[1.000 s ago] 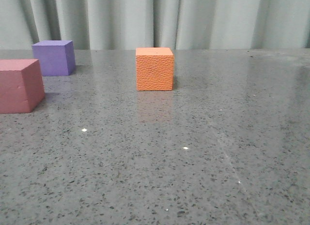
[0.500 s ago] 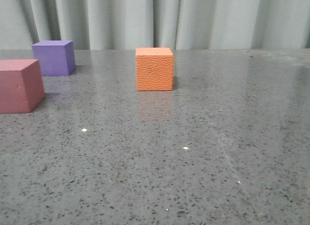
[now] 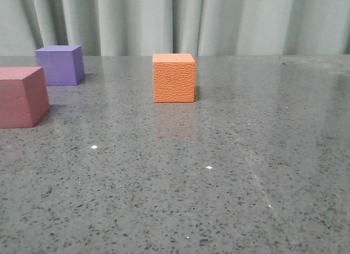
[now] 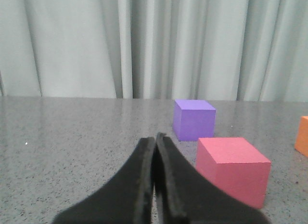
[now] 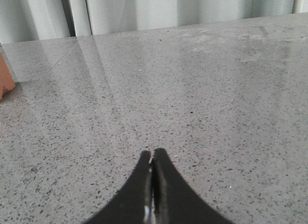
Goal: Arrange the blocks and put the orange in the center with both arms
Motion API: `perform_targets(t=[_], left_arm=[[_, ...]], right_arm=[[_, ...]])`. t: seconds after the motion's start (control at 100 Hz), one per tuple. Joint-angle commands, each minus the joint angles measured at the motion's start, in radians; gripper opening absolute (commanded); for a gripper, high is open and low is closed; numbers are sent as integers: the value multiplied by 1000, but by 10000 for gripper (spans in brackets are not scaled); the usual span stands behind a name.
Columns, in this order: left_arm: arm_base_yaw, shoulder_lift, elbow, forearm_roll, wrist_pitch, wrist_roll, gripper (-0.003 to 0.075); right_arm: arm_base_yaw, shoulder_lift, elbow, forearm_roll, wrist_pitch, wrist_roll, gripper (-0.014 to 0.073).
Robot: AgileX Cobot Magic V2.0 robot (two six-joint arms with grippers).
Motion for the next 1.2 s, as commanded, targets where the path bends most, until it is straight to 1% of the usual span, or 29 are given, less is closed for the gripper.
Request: perform_targets(t=[0.0,0.11,0.31,0.32,0.4,0.5,0.62,0.76,1.05,1.08,1.12,1.19], left_arm=[[3,58,-138,-25,21,-3,-10],[3,187,-310,-27,157,-3,-10],[3,467,-625,-23,455,1,-10],[3,475,-635,-23,455,3,-10],[3,574,-746,-21,578,51,-10],[3,673,-842,-21,650,62,-10],[3,759,-894,-21,655,62,-10],[3,825,-898,-28,663,62,-10],[3,882,-898,-46,652,62,-3],[3,882,-898,-46,643,62,6],[3,882,-898,-46,631,62,38],[3,880,-898,-49,605,81,123]], right_arm=[[-5,-26,-14,-3,-87,-9,-67],[-5,-26,-14,-3,-87,-9,-67],[-5,-26,-14,-3,-87,-9,-67],[-5,-26,-14,-3,-87,-9,-67],[-5,-26,-14,-3,-87,-9,-67],[-5,-26,-14,-3,-87,-9,-67],[-5,-26,-14,-3,-87,-9,-67],[-5,-26,-14,-3,-87,-9,-67],[-5,-26,-14,-3,-87,-9,-67],[-5,-26,-14,-3,-87,-9,-67],[-5,-26,-14,-3,-87,-9,-67],[-5,-26,-14,-3,-87,-9,-67]])
